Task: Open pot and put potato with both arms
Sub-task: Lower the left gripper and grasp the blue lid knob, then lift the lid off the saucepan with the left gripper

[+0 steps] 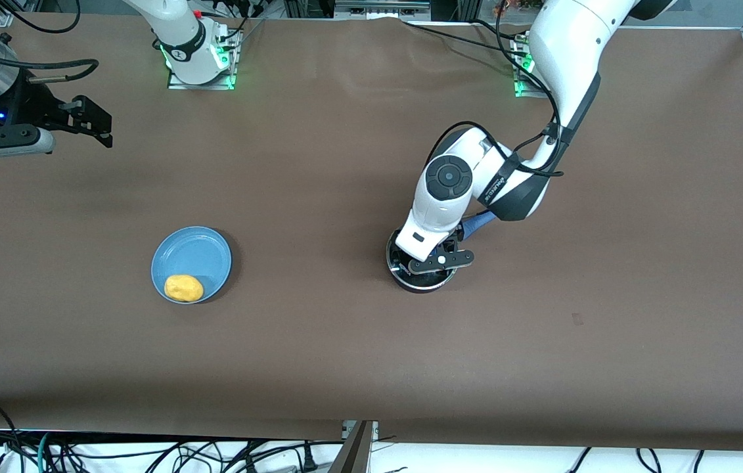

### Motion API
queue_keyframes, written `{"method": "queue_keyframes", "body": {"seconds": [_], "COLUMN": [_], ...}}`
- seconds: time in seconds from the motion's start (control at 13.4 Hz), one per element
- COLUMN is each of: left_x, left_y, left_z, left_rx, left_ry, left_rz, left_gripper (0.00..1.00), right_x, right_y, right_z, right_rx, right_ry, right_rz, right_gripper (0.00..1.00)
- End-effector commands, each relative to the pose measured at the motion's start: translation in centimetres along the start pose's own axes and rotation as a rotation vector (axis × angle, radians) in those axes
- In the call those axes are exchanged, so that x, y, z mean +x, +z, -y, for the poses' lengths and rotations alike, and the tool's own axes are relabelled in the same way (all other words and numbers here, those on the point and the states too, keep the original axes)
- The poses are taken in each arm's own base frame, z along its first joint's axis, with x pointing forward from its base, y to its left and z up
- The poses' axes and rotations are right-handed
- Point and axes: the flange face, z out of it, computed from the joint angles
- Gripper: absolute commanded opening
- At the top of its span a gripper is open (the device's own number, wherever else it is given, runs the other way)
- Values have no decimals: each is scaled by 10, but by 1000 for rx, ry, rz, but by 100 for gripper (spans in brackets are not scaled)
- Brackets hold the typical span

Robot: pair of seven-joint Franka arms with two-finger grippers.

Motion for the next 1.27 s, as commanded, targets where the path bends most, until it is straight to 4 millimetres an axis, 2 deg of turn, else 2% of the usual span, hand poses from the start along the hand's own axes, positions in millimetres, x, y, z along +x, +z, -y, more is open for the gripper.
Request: {"method": "queue_keyframes", "body": {"seconds": [0.0, 0.07, 0.22, 0.3, 0.45, 0.6, 0.82, 0.97, 1.19], "left_x": [4, 4, 4, 5, 8, 17, 20, 40, 78], "left_y": [-5, -6, -7, -10, -16, -42, -77, -93, -112], "left_z": [-5, -5, -6, -5, -1, 8, 22, 52, 129], "left_rx": [21, 22, 21, 18, 13, -5, -8, -11, 6], "left_ry": [0, 2, 2, 0, -9, -17, -22, 39, 149], "left_rz": [-33, -37, -36, -37, -40, -61, -48, -58, -58], "left_gripper": [78, 71, 64, 58, 55, 55, 56, 56, 55], "right_x": [5, 6, 5, 1, -5, -10, -11, -8, -5], "right_y": [-1, 2, 7, 6, 8, 10, 10, 11, 14], "right_z": [-1, -3, -9, -18, -27, -23, -20, -20, -26], "right_rx": [12, 12, 9, 11, 16, 15, 15, 11, 9], "right_ry": [-1, -1, 8, 23, 41, 38, 30, 32, 57], "right_rz": [3, 13, 37, 56, 95, 133, 142, 135, 129], "right_gripper": [100, 100, 100, 100, 100, 100, 100, 100, 100]}}
